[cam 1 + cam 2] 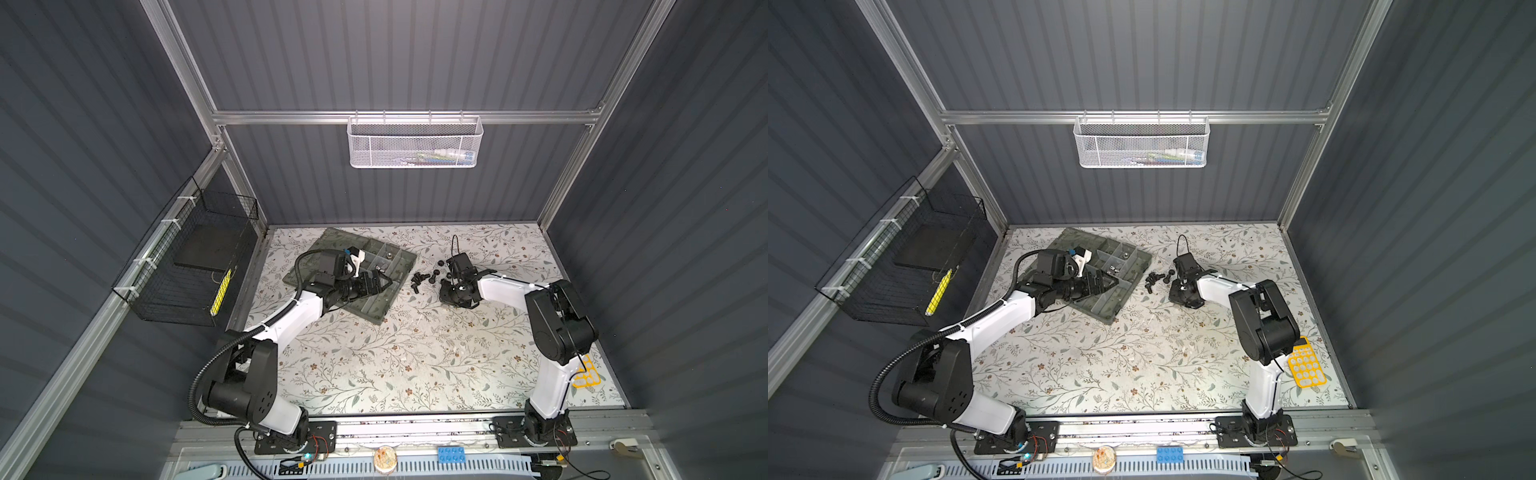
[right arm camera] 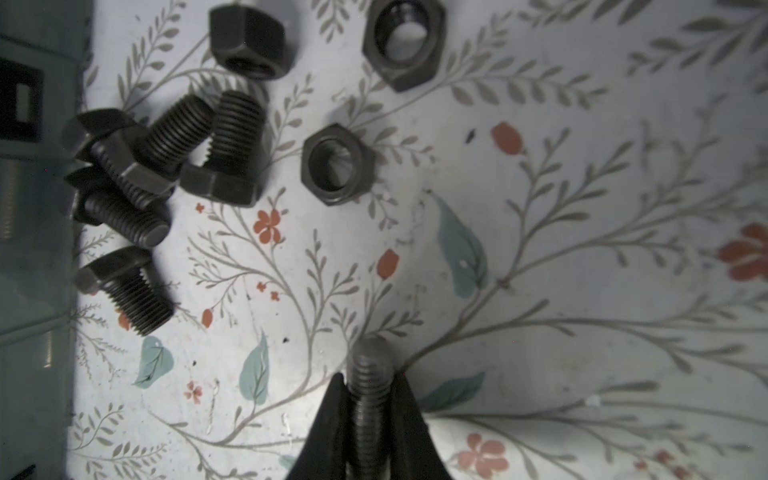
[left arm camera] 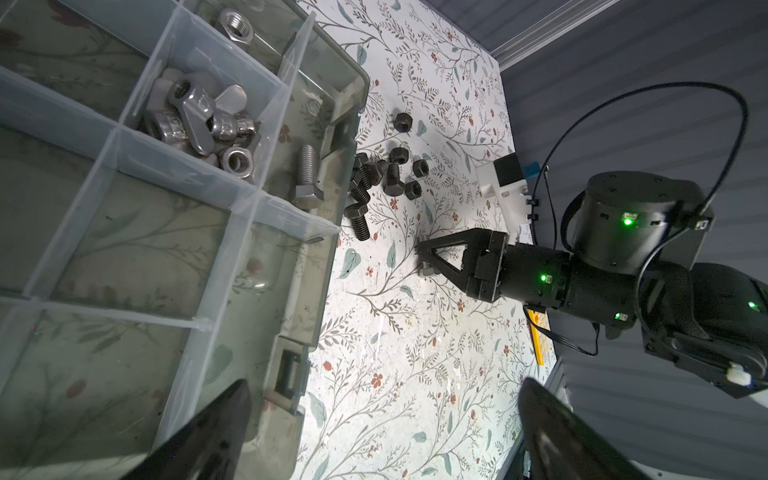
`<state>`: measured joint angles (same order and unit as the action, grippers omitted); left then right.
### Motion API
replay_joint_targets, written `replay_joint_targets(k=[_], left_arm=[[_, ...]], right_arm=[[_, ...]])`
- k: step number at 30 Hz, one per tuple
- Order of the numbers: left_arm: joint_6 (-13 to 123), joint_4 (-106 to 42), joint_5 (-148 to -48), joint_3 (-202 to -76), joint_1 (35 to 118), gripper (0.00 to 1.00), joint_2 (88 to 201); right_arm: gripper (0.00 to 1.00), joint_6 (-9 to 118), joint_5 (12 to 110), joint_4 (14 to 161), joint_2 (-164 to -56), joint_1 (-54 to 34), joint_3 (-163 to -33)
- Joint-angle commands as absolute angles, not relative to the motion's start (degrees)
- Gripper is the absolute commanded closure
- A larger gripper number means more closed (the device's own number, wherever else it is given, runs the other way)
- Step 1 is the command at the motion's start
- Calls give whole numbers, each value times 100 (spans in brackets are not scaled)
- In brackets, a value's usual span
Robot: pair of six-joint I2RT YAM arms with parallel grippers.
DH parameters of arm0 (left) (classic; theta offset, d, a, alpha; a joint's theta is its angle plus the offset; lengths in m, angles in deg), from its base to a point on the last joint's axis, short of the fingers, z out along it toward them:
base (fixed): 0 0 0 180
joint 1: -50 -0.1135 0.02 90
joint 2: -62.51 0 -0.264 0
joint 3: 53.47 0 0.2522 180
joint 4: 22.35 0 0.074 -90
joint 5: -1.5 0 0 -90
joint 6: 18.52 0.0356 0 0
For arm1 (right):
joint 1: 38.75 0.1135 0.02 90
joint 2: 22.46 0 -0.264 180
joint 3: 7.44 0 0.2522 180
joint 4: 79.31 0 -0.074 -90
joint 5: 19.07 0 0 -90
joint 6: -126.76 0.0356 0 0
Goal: Sort the screws and nuts into containers
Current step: 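Lift the silver bolt with the right gripper, then carry the silver bolt over a box compartment with the right gripper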
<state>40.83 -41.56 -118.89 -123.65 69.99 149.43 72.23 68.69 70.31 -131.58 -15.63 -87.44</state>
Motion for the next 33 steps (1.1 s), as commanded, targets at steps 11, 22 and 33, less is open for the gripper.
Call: replay_joint_targets(k=[11,22,33], left_arm=[[4043,-4081,-12070,-12334,7004,0,15023],[4092,-4182,-12084,-12428,7005,0,14955],[4068,-4244,-12149,-12624,7004,0,14908]], right_arm=[[97,7144,6841,6786,-13120,-1638,-8536],[98,7470,5887,7402,-12604,-1647,-8561],[98,8006,4662,8202,-12384,-1647,-8950]])
